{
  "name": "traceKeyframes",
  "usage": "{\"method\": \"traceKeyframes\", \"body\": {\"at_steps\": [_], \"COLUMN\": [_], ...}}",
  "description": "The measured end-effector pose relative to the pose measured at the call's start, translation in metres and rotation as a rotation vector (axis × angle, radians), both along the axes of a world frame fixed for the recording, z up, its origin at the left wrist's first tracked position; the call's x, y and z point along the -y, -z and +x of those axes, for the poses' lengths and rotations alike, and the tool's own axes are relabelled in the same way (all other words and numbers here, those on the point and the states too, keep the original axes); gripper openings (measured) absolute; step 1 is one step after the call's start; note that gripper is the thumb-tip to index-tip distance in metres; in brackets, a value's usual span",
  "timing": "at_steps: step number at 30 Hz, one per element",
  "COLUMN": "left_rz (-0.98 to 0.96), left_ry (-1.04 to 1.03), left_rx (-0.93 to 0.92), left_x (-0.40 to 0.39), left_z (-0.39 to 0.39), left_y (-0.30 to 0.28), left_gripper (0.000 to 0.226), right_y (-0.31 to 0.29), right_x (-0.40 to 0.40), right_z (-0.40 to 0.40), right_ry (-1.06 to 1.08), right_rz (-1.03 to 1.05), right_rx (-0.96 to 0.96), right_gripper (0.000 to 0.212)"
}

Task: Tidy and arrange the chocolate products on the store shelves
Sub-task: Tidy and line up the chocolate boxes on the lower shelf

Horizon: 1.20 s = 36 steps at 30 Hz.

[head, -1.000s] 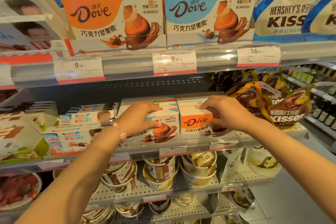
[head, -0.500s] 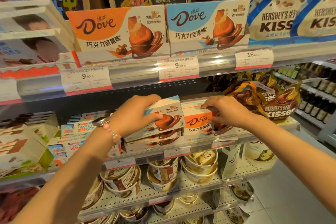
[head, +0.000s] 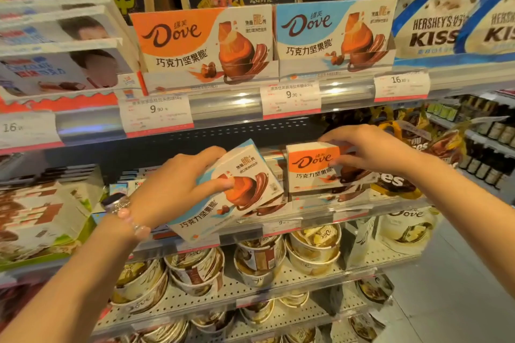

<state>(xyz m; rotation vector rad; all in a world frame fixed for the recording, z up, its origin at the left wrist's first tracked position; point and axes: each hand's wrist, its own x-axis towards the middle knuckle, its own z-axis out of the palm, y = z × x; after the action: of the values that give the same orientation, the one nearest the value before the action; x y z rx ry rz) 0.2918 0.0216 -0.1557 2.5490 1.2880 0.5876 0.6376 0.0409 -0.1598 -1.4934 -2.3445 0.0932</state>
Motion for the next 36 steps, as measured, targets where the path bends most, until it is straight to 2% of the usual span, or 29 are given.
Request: {"method": "traceKeyframes", "body": {"at_steps": [5, 11, 17, 23, 29, 32, 36], "left_rz": [0.031, 0.041, 0.029, -0.036, -0.123, -0.104, -0.058], "left_ry": [-0.024, 0.002, -0.001, -0.026, -0.067, -0.1, -0.126], "left_rx": [-0.044, 0.025, 0.069, 0.08, 0.09, 0.045, 0.0], "left_x": [0.0, 0.009, 0.018, 0.023, 0.019, 0.016, 0.013], "left_z": [-0.018, -0.035, -0.047, -0.047, -0.038, -0.032, -0.026], "left_y": [0.007, 0.007, 0.003, 0.0, 0.007, 0.01, 0.013], "left_gripper": [0.063, 0.05, 0.036, 0.042, 0.054, 0.057, 0.073], "right_y": [-0.002, 0.006, 0.01, 0.021, 0.033, 0.036, 0.046], "right_x": [0.005, -0.003, -0.022, -0.032, -0.037, -0.039, -0.046], "right_z": [-0.019, -0.076, -0.123, -0.136, -0.133, -0.129, -0.124], "right_ry": [-0.064, -0.144, -0.182, -0.242, -0.305, -0.337, -0.345], "right_rz": [0.046, 0.117, 0.128, 0.15, 0.278, 0.322, 0.29], "right_rx": [-0.065, -0.078, 0.044, 0.074, 0.091, 0.065, 0.071], "right_gripper": [0.054, 0.06, 0.043, 0.042, 0.041, 0.038, 0.04]}}
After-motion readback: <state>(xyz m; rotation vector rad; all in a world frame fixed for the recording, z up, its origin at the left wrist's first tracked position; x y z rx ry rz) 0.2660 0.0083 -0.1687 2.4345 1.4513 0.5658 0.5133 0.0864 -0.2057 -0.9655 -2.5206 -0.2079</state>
